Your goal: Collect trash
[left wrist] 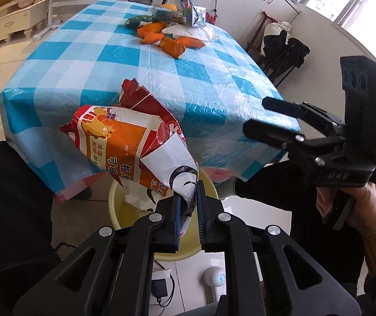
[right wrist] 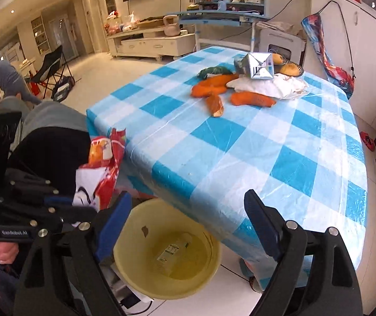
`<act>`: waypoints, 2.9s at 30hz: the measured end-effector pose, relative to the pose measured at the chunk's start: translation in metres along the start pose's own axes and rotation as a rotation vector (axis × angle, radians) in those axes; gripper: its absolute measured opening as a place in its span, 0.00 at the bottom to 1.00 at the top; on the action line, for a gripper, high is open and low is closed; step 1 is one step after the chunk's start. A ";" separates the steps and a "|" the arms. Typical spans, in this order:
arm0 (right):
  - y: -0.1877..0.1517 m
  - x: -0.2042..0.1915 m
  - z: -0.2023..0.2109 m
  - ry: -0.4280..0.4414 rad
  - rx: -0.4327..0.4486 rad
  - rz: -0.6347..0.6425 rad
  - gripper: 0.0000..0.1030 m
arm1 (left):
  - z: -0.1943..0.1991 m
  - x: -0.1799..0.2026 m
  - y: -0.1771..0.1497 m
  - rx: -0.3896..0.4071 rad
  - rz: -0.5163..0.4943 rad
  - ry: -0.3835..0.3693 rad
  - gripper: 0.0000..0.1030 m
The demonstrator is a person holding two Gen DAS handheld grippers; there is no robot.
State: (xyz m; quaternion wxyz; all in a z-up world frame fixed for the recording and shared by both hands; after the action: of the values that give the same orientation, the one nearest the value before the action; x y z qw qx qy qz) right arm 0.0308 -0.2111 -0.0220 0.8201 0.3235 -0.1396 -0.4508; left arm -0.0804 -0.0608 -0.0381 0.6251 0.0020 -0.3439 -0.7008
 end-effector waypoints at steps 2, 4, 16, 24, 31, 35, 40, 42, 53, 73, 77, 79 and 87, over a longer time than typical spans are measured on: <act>0.004 0.000 0.000 -0.004 0.014 -0.014 0.81 | -0.006 -0.002 -0.001 -0.029 0.005 -0.002 0.10; 0.010 0.010 0.003 -0.008 0.016 -0.024 0.81 | -0.013 -0.002 -0.003 -0.064 0.006 -0.004 0.10; -0.005 0.007 0.023 -0.024 0.014 -0.034 0.81 | -0.040 0.005 -0.012 -0.192 -0.042 0.016 0.13; -0.006 0.007 0.024 -0.027 0.013 -0.036 0.82 | -0.033 -0.004 -0.011 -0.154 -0.005 0.042 0.43; -0.007 0.006 0.025 -0.032 0.007 -0.032 0.84 | 0.002 -0.007 -0.002 0.035 -0.006 0.026 0.58; -0.007 0.006 0.025 -0.035 0.004 -0.032 0.84 | 0.024 -0.006 0.003 0.152 -0.015 0.058 0.68; -0.008 0.006 0.024 -0.035 0.001 -0.031 0.85 | 0.038 -0.012 0.010 0.226 0.012 0.094 0.71; -0.009 0.006 0.024 -0.035 0.001 -0.029 0.85 | 0.041 -0.015 0.011 0.245 0.022 0.112 0.72; -0.009 0.005 0.024 -0.035 -0.003 -0.027 0.85 | 0.042 -0.023 0.010 0.257 0.046 0.136 0.76; -0.011 0.001 0.022 -0.034 -0.010 -0.019 0.85 | 0.043 -0.029 0.011 0.263 0.073 0.153 0.77; -0.011 0.001 0.022 -0.033 -0.009 -0.019 0.85 | 0.043 -0.029 0.011 0.264 0.076 0.154 0.77; -0.011 0.001 0.022 -0.034 -0.010 -0.019 0.85 | 0.043 -0.030 0.011 0.264 0.077 0.155 0.78; -0.011 0.000 0.022 -0.031 -0.012 -0.015 0.85 | 0.044 -0.031 0.011 0.267 0.081 0.156 0.78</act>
State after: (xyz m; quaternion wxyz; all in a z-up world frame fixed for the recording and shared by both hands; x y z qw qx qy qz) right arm 0.0123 -0.2245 -0.0131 0.8164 0.3125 -0.1474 -0.4627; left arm -0.0826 -0.0125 -0.0124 0.6717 0.1255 -0.3840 -0.6210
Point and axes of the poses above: each gripper's, at about its wrist camera, not at the fingertips, and z roughly against the way its jaws point, x to its right, y to its top, the point moved 1 cm from there along -z, roughly the way its jaws point, and after that the axes turned 3 degrees about -y, right-handed, at the moved point
